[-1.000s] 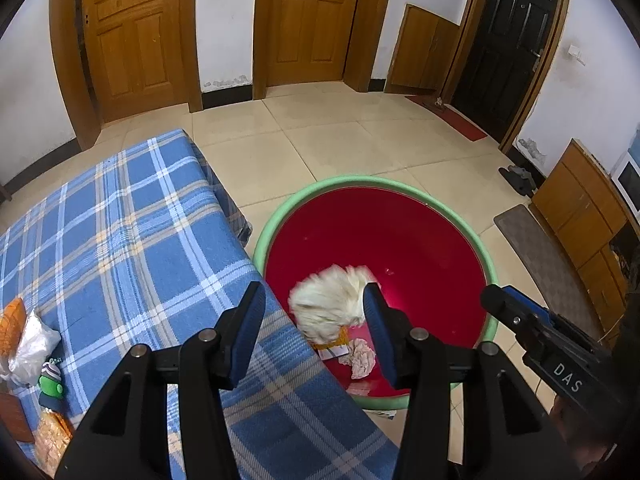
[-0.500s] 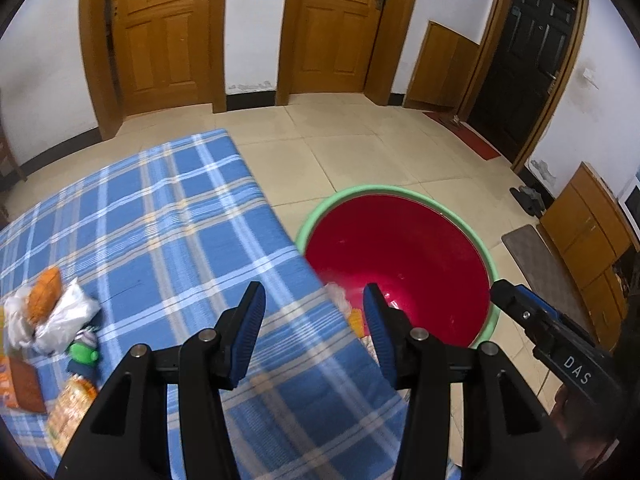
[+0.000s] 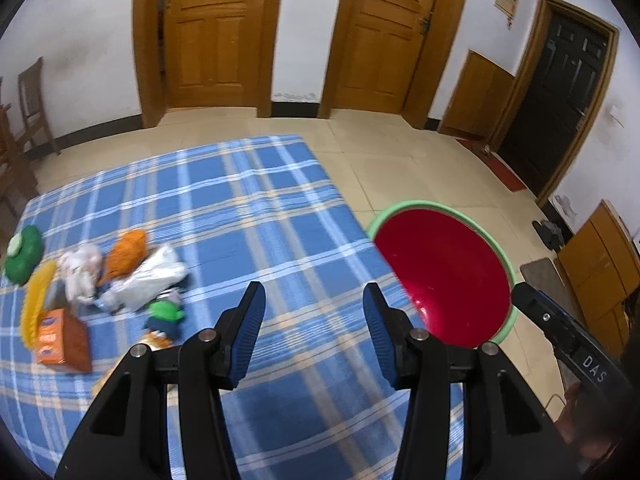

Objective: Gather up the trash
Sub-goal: 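Move the left tool back to the table and grasp the yellow corn-shaped foam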

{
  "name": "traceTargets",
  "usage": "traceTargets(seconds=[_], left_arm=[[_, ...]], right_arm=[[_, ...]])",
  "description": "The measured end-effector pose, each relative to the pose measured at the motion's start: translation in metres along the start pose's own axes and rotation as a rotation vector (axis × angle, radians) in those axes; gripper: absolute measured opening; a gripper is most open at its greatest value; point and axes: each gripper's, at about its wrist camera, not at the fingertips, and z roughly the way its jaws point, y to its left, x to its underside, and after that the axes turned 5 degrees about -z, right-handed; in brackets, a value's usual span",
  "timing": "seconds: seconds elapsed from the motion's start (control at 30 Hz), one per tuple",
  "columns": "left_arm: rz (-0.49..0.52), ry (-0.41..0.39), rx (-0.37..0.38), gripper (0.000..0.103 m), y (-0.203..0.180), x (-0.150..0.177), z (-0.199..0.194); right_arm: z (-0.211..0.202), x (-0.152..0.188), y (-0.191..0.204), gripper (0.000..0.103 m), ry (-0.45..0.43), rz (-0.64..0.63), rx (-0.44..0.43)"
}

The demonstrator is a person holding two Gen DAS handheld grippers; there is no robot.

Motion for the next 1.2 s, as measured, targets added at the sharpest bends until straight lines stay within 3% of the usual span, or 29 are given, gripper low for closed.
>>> traceTargets(seconds=[0.73, 1.2], left_arm=[[-0.189, -0.085, -0.209, 0.051, 0.128, 0.01, -0.046], [-0.257, -0.049, -0.335, 0.051, 0.204, 0.01, -0.034]], right_arm=[[0.036, 0.006, 0.095, 0.068, 0.097, -0.144, -0.121], [0.077, -0.003, 0.17, 0.07, 0.148, -0.242, -0.208]])
